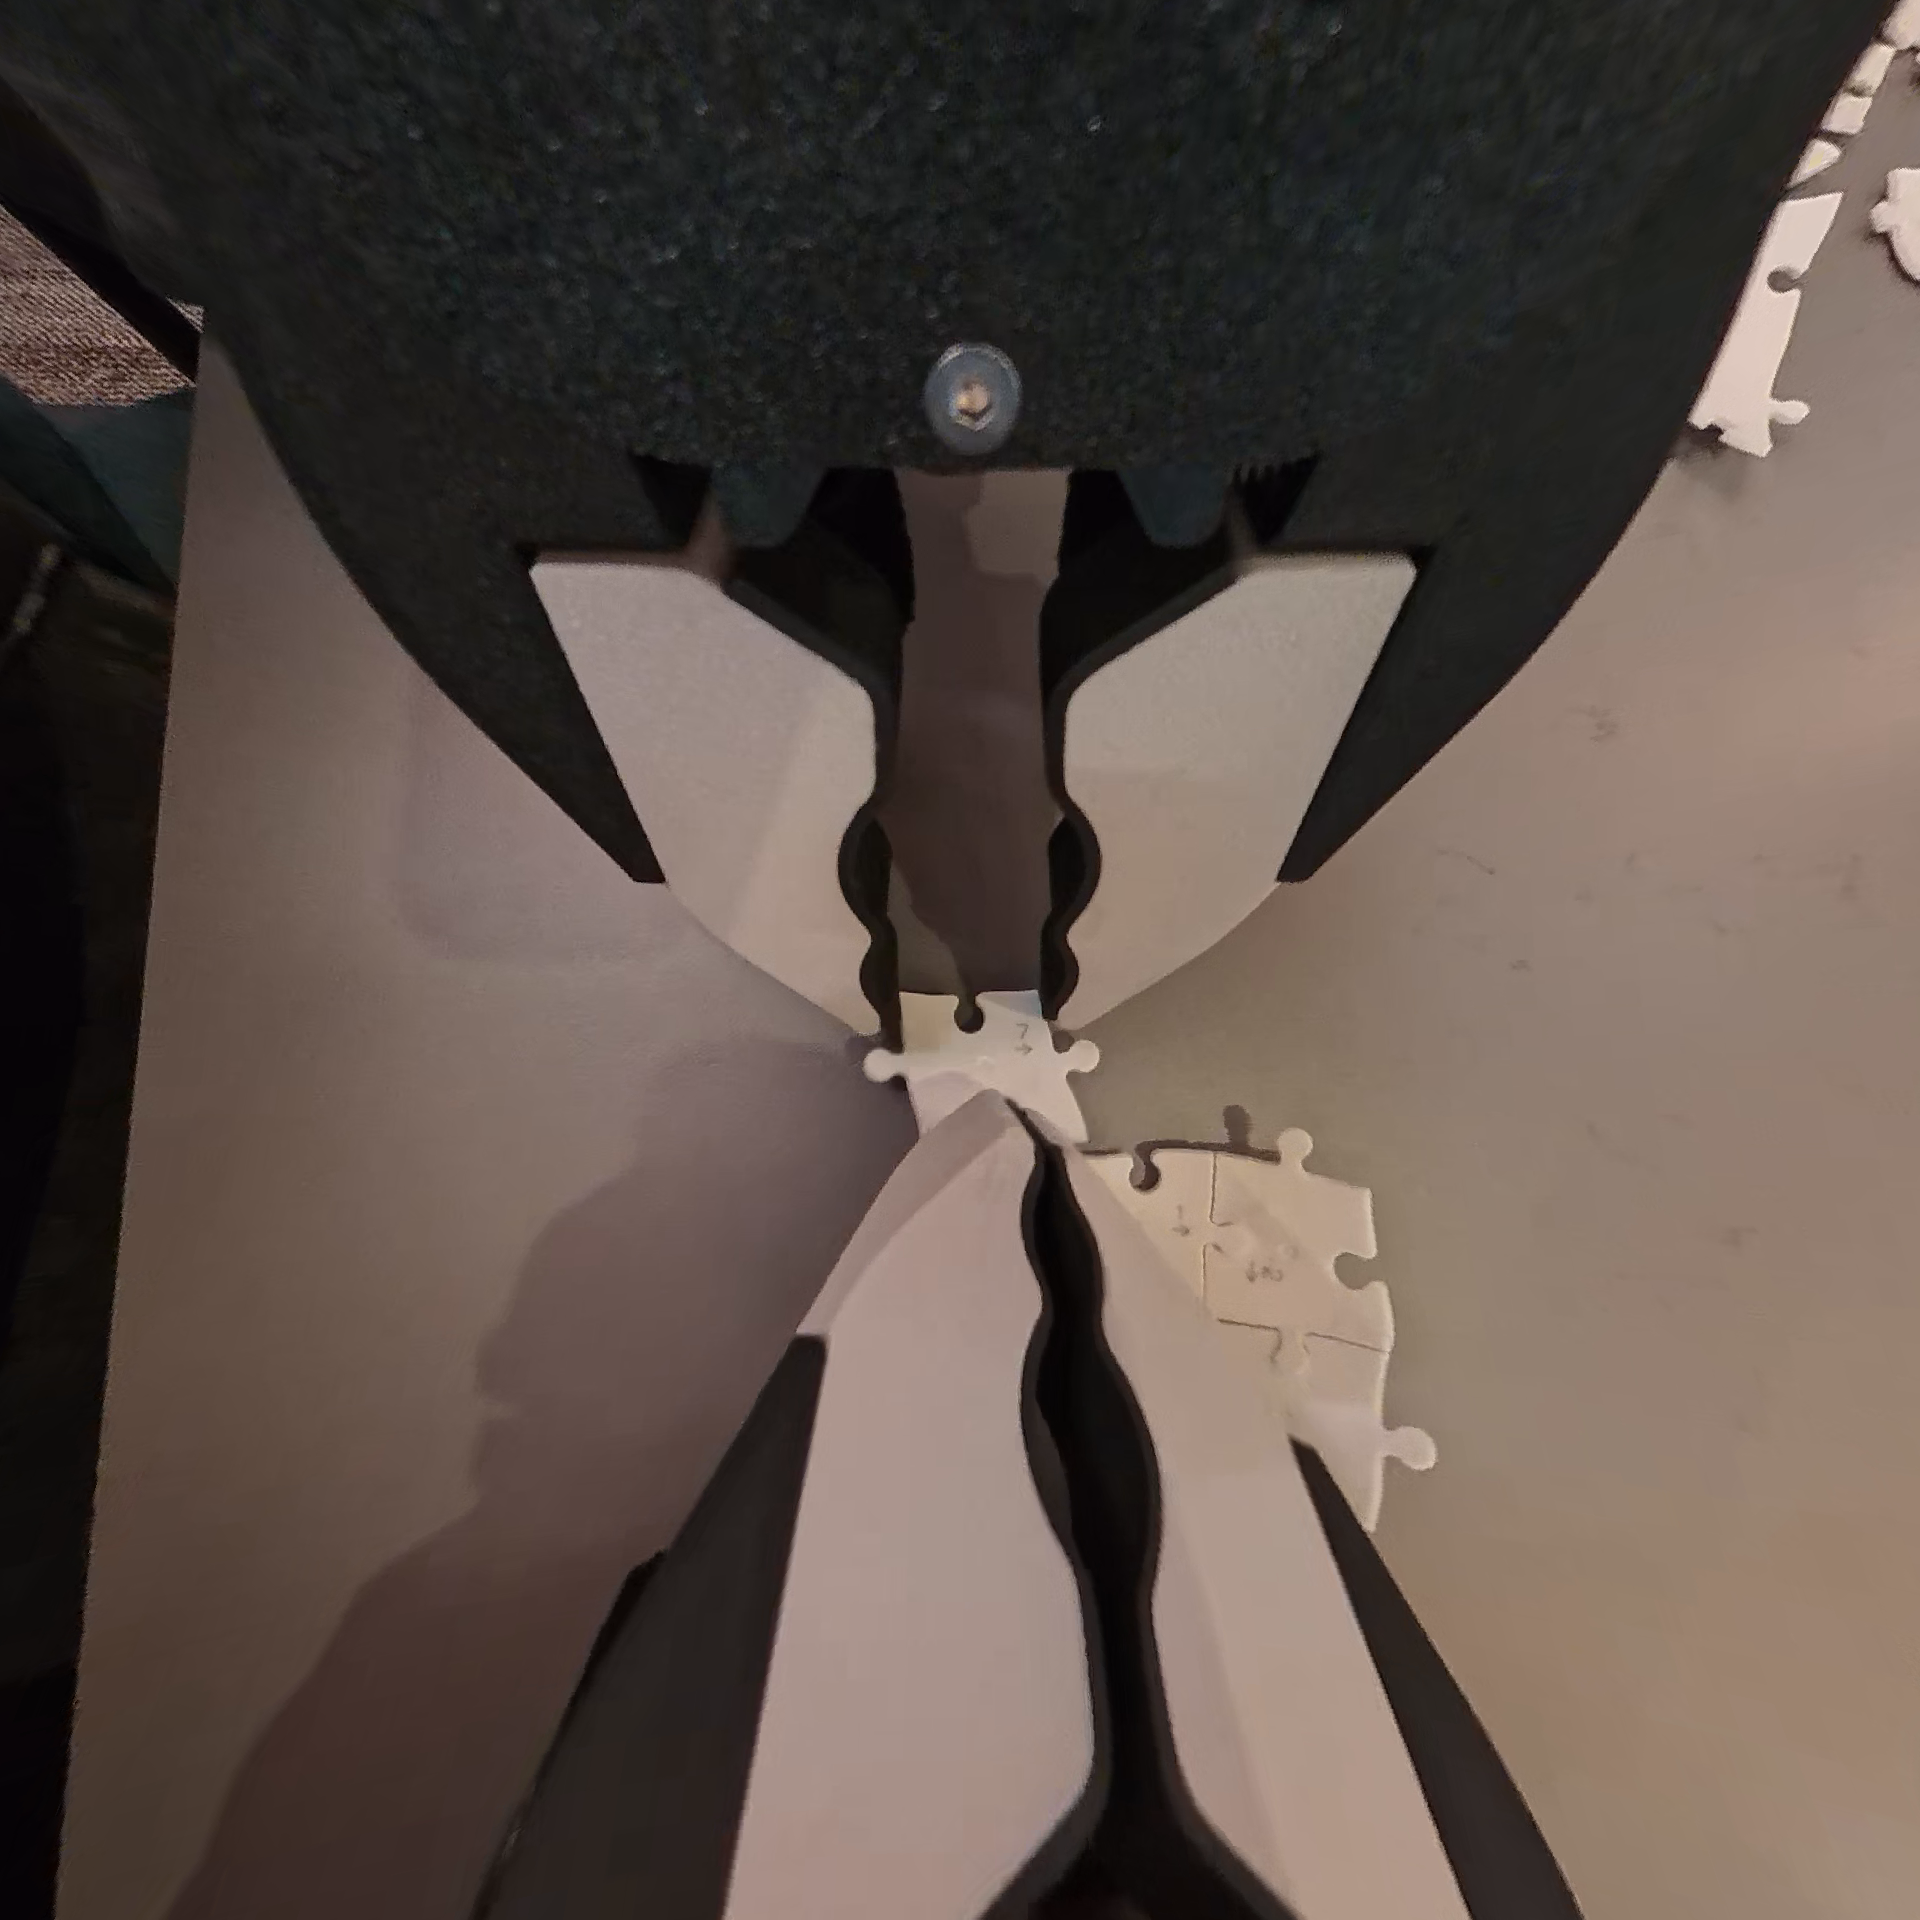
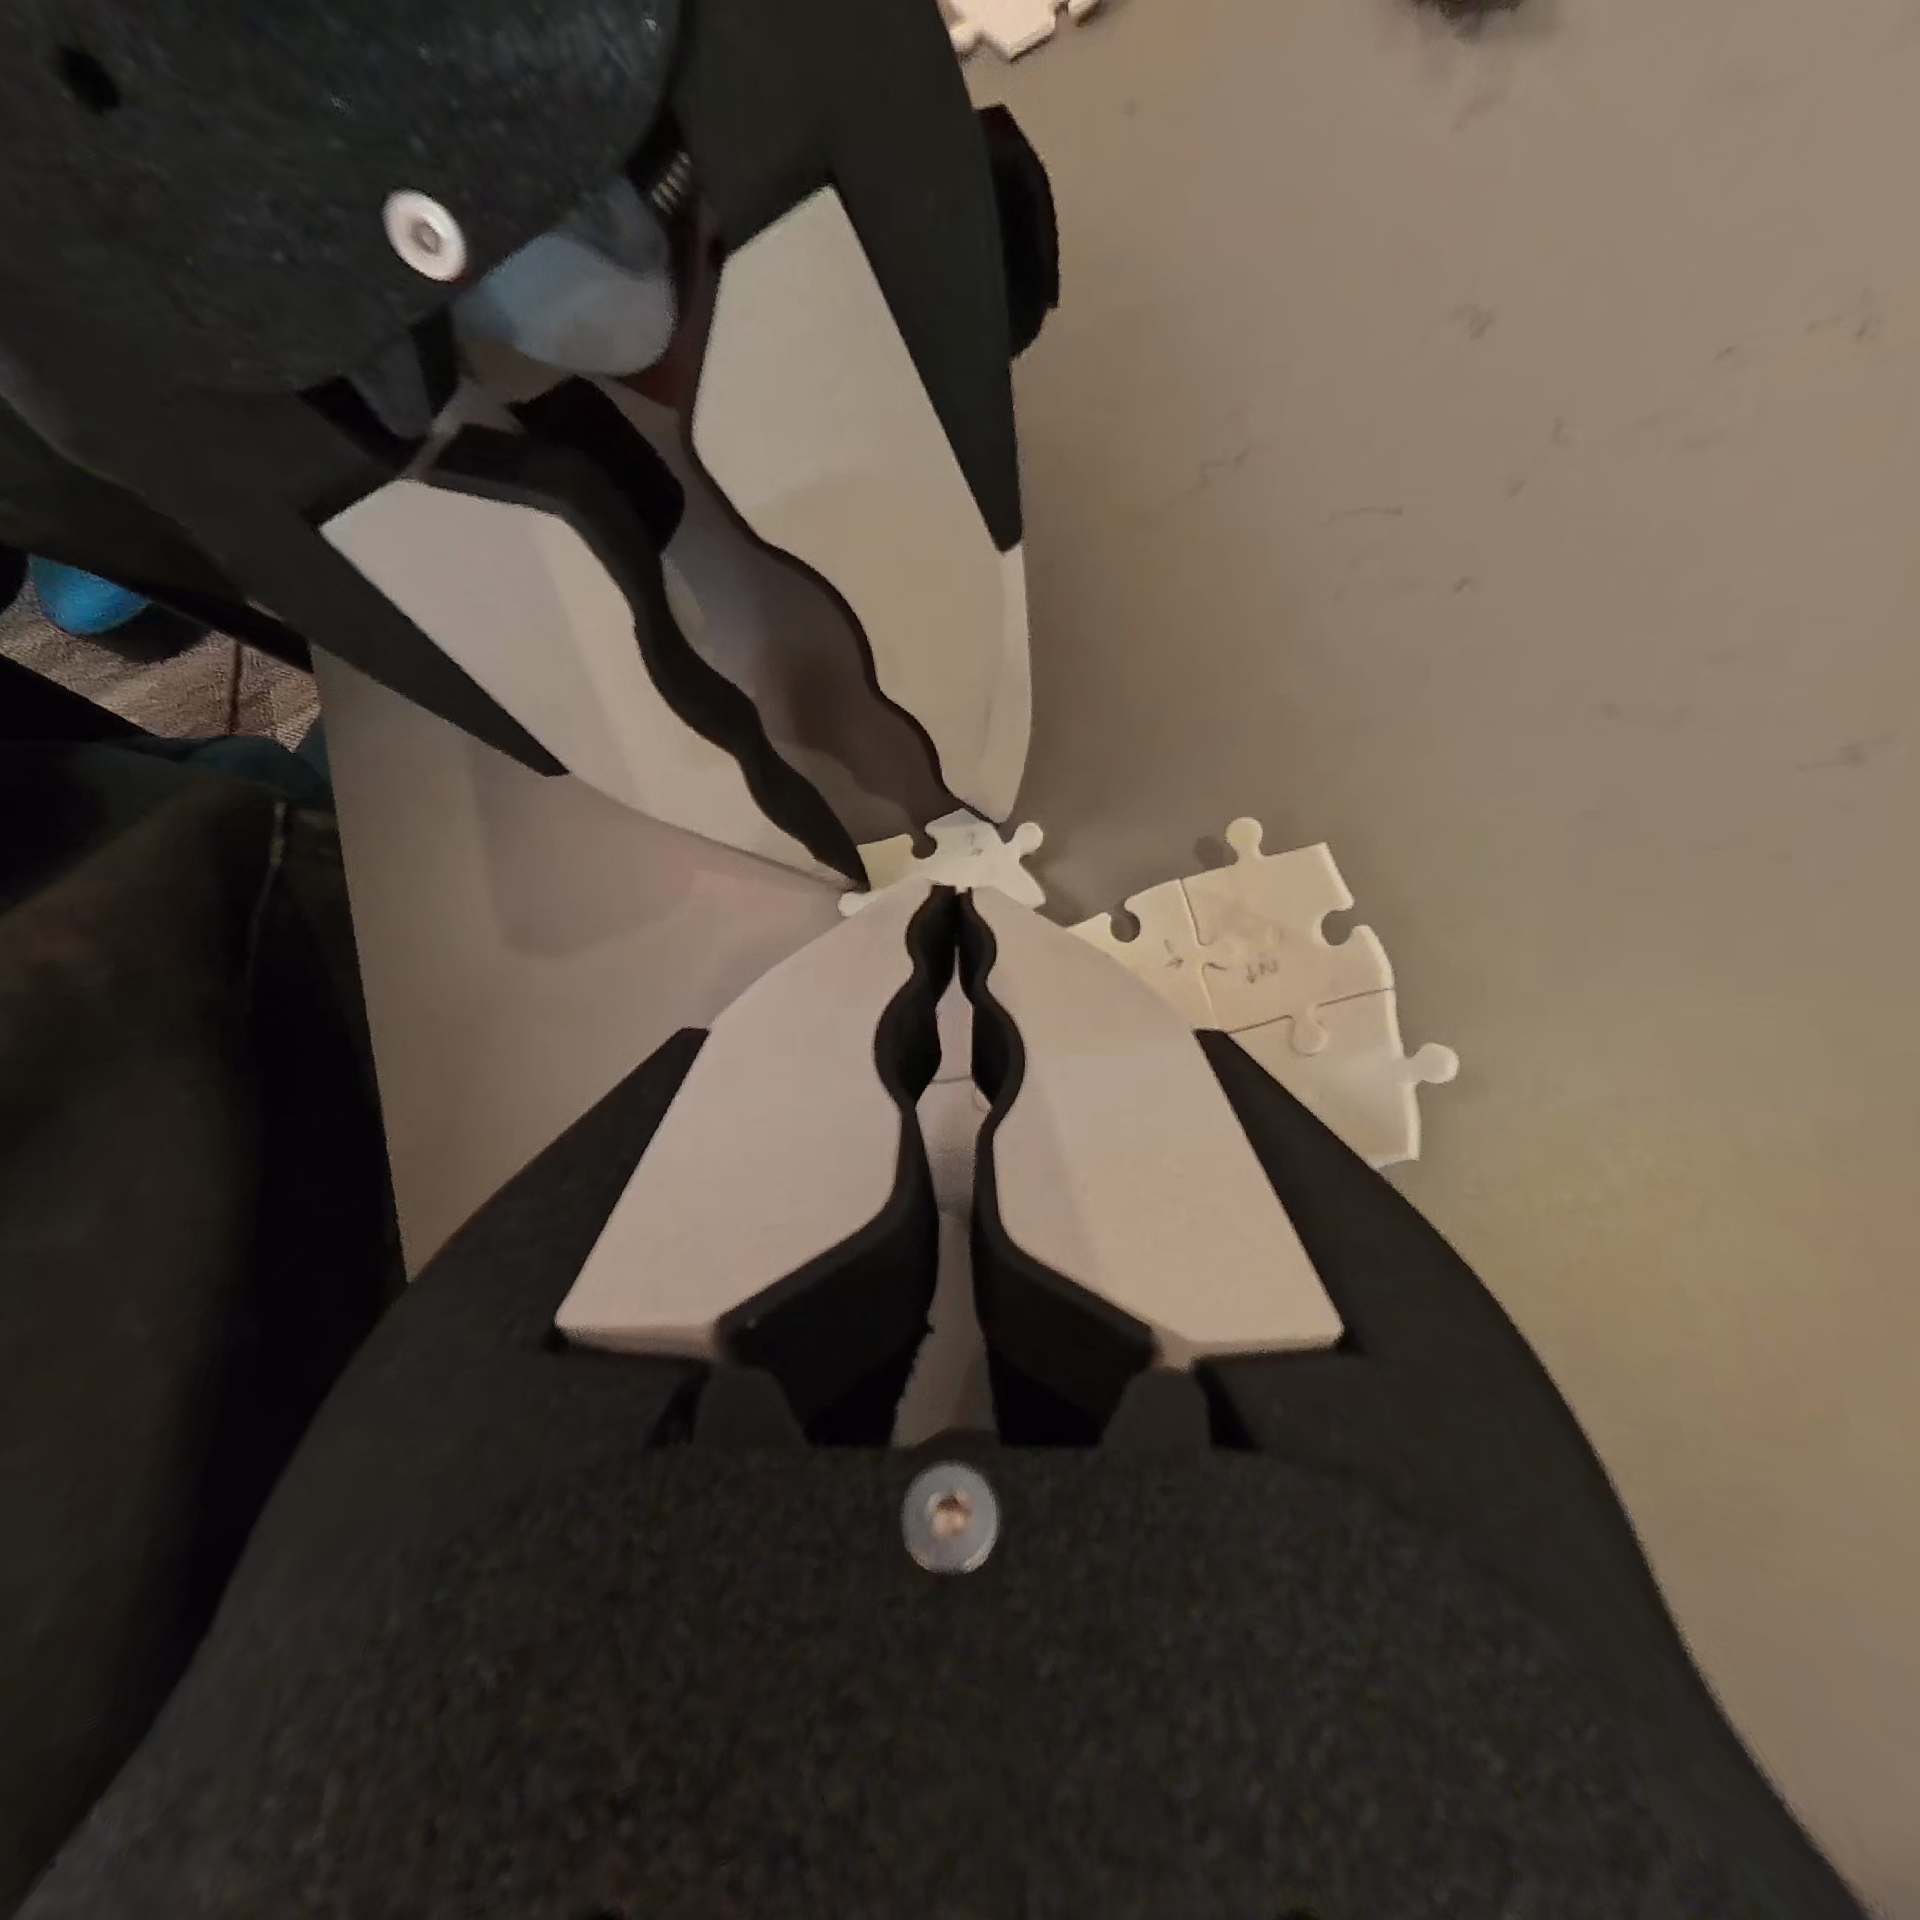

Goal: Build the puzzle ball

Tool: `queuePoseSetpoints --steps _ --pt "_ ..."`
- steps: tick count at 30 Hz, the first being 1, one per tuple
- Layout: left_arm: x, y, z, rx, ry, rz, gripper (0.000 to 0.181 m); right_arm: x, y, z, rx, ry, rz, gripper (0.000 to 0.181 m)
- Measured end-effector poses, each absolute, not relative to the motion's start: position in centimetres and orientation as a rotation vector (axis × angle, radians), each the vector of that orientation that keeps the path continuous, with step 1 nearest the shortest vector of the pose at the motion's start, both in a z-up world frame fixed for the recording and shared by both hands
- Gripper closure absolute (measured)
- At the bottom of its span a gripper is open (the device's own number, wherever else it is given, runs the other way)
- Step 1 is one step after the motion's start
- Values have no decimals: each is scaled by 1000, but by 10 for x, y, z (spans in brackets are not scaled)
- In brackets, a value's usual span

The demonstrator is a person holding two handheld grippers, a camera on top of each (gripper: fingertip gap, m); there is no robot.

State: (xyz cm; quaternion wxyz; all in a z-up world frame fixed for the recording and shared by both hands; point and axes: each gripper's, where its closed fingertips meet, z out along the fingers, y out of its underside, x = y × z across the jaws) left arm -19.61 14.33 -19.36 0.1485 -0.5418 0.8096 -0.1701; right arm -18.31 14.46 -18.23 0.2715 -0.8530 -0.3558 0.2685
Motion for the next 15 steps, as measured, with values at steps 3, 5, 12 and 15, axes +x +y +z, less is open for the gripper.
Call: queuePoseSetpoints --steps 3,5,12,15 --pt "-195 143 -194 -1561 2326 -494 156 -183 144 -186 -2314 -969 705 181" --pt "-194 144 -193 -1555 2315 -498 156 -182 144 -187 -2320 -964 701 181" --pt "-192 147 -187 -1563 2233 -531 156 -180 144 -190 -2340 -954 667 181" --pt "-193 147 -186 -1576 2192 -546 156 -179 144 -191 -2335 -963 633 181"
